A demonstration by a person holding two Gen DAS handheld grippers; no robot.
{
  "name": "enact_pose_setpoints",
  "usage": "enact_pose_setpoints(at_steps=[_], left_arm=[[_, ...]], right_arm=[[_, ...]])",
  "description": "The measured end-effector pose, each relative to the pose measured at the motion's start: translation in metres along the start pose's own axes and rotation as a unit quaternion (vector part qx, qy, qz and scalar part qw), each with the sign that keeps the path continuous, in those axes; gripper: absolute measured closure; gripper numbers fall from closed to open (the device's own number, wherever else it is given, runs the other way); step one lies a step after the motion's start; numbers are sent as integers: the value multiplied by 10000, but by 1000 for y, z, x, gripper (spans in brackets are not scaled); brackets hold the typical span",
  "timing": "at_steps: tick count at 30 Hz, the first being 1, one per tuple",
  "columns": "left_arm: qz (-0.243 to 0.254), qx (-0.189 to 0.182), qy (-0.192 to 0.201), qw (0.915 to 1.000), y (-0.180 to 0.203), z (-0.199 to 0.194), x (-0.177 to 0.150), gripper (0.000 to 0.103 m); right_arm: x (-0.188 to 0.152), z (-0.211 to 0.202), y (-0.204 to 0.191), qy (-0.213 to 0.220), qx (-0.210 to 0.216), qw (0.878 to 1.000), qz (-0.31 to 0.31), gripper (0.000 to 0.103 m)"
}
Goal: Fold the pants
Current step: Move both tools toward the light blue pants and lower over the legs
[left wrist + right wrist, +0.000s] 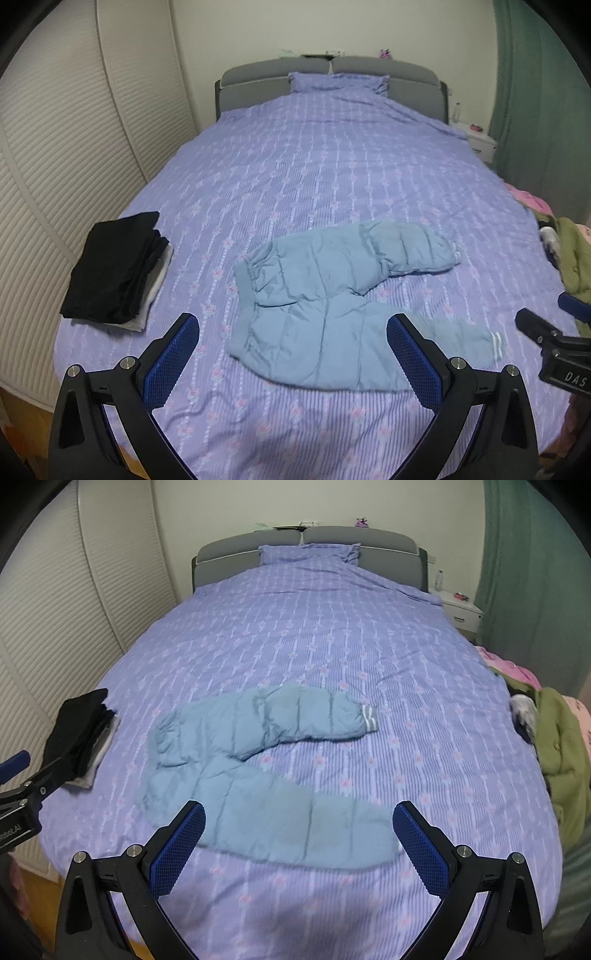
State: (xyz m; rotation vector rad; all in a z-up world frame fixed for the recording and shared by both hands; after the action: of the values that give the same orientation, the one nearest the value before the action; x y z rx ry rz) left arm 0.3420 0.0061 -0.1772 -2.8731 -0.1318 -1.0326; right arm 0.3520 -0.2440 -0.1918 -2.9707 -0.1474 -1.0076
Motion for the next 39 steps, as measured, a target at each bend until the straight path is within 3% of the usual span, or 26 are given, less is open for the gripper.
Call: enact_pose_setpoints(at_steps=[12, 19, 22, 30, 32, 37, 39], left_arm=[[370, -147, -300, 9988, 87, 148, 25, 0], [729, -183, -315, 9967, 122, 210, 46, 0], [777, -161, -299, 9964, 128, 227, 54, 0], [790, -208, -376, 9959, 138, 257, 60, 0], [812, -215, -391, 9957, 140, 261, 62, 0], [797, -267, -354, 9958, 146, 266, 65, 0], [801, -292, -351, 9957, 149, 267, 67, 0]], right_arm=[[43, 160, 71, -92, -201, 9998, -15, 1], [53, 228, 83, -225, -218, 9995, 5, 4], [57, 248, 88, -252, -284, 9993, 35, 9], [66, 282, 97, -274, -384, 9987, 167, 9], [67, 288, 99, -272, -378, 9987, 212, 16], [61, 298, 112, -303, -94, 9962, 812, 18], [56, 306, 116, -421, 29, 9935, 1053, 27]])
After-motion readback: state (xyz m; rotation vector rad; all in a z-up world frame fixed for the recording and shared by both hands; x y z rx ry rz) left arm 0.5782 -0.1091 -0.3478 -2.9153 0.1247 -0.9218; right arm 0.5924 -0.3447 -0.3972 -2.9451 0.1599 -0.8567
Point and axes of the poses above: each gripper's, at about its wrist camera, not at the fingertips, and z roughly the way its jaws point, y to its right, x to its top, the point moved 9 cm from there along z, roughly the way its jaws point, and after that the axes turned 5 degrees about -z, right-handed, at the moved point
